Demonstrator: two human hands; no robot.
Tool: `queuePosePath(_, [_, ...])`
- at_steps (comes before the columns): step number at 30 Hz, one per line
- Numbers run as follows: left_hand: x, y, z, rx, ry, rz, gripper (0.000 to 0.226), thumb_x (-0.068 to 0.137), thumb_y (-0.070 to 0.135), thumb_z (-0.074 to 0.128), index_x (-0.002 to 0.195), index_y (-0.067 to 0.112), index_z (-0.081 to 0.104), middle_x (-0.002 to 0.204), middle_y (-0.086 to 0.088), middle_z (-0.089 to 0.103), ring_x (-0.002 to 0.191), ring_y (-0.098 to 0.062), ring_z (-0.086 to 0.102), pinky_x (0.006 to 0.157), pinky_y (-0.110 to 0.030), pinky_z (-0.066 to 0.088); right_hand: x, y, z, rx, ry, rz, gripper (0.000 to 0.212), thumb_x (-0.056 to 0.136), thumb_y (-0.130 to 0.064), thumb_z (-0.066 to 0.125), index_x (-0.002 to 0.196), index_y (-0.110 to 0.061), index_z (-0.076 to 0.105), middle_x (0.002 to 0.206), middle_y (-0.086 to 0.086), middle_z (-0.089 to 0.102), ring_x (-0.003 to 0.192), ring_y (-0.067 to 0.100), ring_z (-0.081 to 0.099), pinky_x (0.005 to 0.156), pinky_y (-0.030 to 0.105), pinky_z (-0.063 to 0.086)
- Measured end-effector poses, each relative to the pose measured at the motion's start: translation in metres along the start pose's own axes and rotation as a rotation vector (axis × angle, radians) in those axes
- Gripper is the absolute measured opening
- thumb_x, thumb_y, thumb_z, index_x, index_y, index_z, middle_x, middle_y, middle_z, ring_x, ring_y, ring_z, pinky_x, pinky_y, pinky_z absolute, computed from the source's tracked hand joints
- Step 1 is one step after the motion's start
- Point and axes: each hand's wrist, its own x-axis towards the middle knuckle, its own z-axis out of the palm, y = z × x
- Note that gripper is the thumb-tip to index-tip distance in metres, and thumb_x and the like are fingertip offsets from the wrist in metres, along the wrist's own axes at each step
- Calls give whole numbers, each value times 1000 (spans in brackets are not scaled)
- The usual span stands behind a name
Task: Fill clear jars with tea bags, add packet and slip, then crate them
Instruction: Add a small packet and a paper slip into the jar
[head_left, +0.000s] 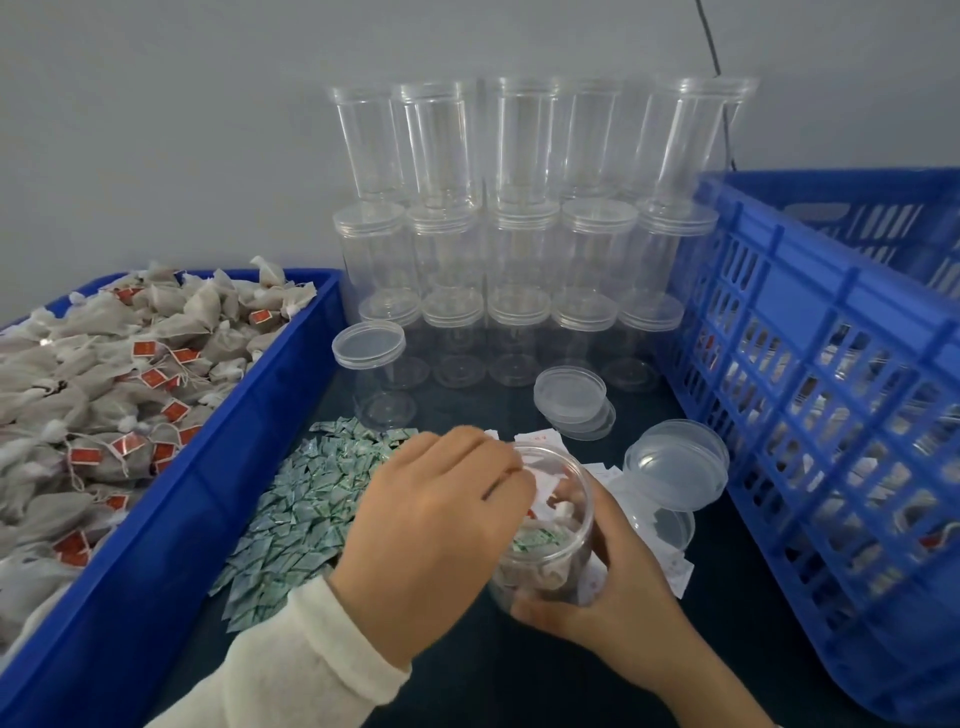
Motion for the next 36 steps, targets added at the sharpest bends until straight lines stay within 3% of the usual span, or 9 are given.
queuePosePath(9, [20, 4, -19, -98, -381, 11, 27, 41, 3, 84, 56, 16, 65, 51, 3, 54, 41, -16, 52, 39, -15, 30, 5, -7, 3, -48, 10, -11, 99, 58, -6, 90, 135, -44, 41, 128, -13, 59, 117, 9, 59, 84, 20, 53])
queuePosePath(11, [33, 11, -23, 37, -493, 55, 16, 60, 10, 78, 71, 16, 69, 61, 5, 52, 53, -15, 51, 45, -17, 22, 5, -8, 5, -65, 14, -13, 99, 59, -3, 89, 133, -48, 42, 127, -19, 58, 116, 2, 58, 81, 14, 52])
queuePosePath(14, [37, 8, -12, 77, -701, 25, 16, 96, 17, 46, 102, 14, 60, 86, -4, 56, 79, -22, 55, 60, -25, 36, 4, -11, 6, -78, 5, -23, 104, 59, 0, 89, 142, -35, 36, 133, -16, 54, 122, 1, 53, 84, 15, 52])
queuePosePath(17, [45, 6, -15, 24, -868, 114, 17, 99, 18, 44, 96, 15, 60, 73, 1, 44, 78, -18, 48, 59, -15, 30, 2, -13, 6, -113, -13, -33, 106, 57, -3, 91, 144, -28, 34, 135, -10, 52, 125, 6, 51, 91, 19, 50])
queuePosePath(20, [48, -1, -22, -73, -971, 106, 23, 99, 17, 43, 105, 16, 66, 73, 4, 43, 80, -14, 43, 71, -25, 34, 2, -15, 7, -130, -15, -28, 108, 58, -7, 92, 145, -29, 33, 137, -11, 51, 127, 6, 48, 100, 29, 48])
queuePosePath(25, [37, -15, -30, -309, -865, 8, 33, 100, 24, 44, 125, 32, 63, 121, 9, 65, 107, -9, 59, 94, -29, 44, 4, -15, 7, -155, 0, -44, 105, 58, -12, 92, 145, -24, 34, 135, -12, 52, 127, 10, 49, 103, 40, 47])
queuePosePath(31, [11, -33, -17, -852, -135, -402, 43, 75, 59, 59, 114, 41, 54, 96, 22, 67, 90, 2, 63, 76, -11, 50, 5, -18, 5, -162, 10, -70, 102, 54, -26, 90, 140, -37, 38, 132, -17, 53, 125, 7, 51, 98, 25, 49])
queuePosePath(33, [-9, -33, -1, -1015, 14, -566, 67, 63, 68, 71, 118, 38, 46, 111, 24, 61, 104, 0, 60, 83, -14, 49, 5, -19, 2, -168, 19, -74, 99, 53, -26, 91, 137, -41, 40, 131, -19, 53, 124, 6, 52, 94, 17, 47])
queuePosePath(36, [-41, -22, 30, -1170, -62, -601, 108, 48, 74, 76, 136, 30, 31, 134, 23, 48, 129, -1, 44, 102, -18, 40, 5, -26, 0, -146, 23, -68, 97, 53, -23, 93, 133, -47, 42, 128, -22, 55, 121, 2, 53, 89, 11, 47])
